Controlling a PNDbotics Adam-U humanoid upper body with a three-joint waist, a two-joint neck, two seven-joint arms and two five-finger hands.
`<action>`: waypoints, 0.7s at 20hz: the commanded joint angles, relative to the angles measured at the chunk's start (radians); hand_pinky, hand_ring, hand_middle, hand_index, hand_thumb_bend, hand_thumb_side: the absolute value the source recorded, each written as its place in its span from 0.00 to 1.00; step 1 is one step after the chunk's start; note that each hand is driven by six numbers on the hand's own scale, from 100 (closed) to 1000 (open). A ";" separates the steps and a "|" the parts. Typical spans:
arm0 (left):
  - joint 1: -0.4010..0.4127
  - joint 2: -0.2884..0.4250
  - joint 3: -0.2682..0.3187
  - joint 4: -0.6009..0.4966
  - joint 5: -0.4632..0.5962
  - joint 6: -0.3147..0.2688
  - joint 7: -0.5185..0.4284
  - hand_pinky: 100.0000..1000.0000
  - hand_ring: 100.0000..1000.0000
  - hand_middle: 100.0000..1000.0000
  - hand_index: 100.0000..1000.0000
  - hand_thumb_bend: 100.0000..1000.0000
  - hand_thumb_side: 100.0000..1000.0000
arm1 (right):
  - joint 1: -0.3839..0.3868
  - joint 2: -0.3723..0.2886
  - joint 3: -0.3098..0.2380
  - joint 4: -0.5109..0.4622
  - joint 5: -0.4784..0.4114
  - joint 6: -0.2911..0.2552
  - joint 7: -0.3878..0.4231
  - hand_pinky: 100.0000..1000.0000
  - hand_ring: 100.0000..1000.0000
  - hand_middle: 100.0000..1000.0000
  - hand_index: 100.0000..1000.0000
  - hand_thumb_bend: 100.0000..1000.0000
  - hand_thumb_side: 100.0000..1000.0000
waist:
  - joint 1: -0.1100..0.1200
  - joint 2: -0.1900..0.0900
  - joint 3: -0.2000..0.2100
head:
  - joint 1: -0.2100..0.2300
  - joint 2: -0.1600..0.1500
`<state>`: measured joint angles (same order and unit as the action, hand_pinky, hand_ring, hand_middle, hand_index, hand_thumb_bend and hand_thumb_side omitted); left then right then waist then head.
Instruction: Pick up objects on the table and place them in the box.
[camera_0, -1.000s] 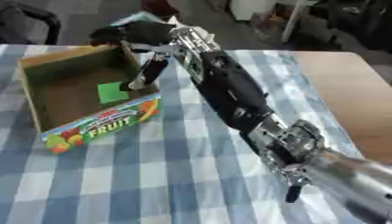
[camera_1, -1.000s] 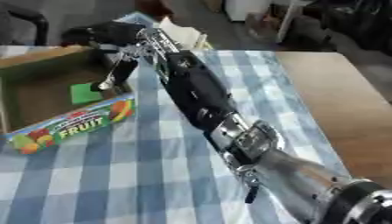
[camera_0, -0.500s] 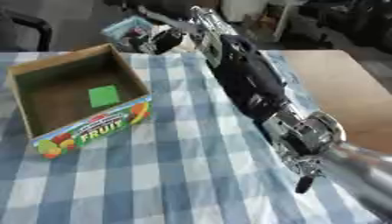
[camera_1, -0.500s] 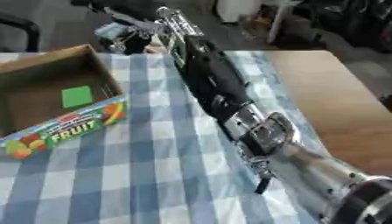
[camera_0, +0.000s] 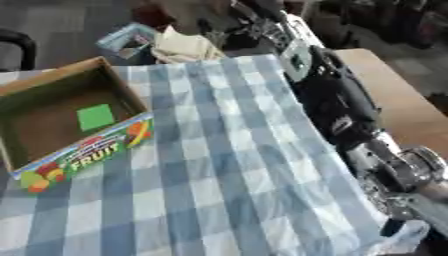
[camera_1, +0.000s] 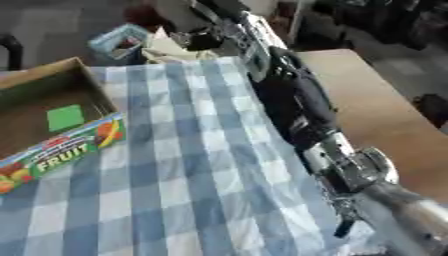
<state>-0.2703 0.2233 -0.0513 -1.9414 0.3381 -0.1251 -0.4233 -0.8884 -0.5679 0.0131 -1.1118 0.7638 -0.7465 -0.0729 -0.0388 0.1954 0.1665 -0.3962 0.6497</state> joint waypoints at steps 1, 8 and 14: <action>-0.004 0.028 0.026 0.002 -0.015 -0.002 0.024 0.72 0.66 0.62 0.78 0.00 0.59 | 0.039 -0.036 0.003 -0.101 -0.059 0.011 -0.055 0.65 0.67 0.80 1.00 0.00 0.17 | 0.002 -0.014 -0.022 | 0.066 0.002; 0.012 0.040 0.049 0.017 -0.046 -0.008 0.051 0.72 0.67 0.64 0.78 0.00 0.60 | 0.209 -0.024 0.030 -0.245 -0.164 0.074 -0.100 0.64 0.66 0.78 1.00 0.00 0.36 | 0.006 -0.005 -0.099 | 0.186 -0.003; 0.029 0.048 0.061 0.025 -0.066 -0.015 0.062 0.73 0.68 0.64 0.78 0.00 0.61 | 0.361 0.009 -0.002 -0.327 -0.257 0.139 -0.062 0.62 0.64 0.76 1.00 0.00 0.49 | 0.011 -0.001 -0.143 | 0.259 0.008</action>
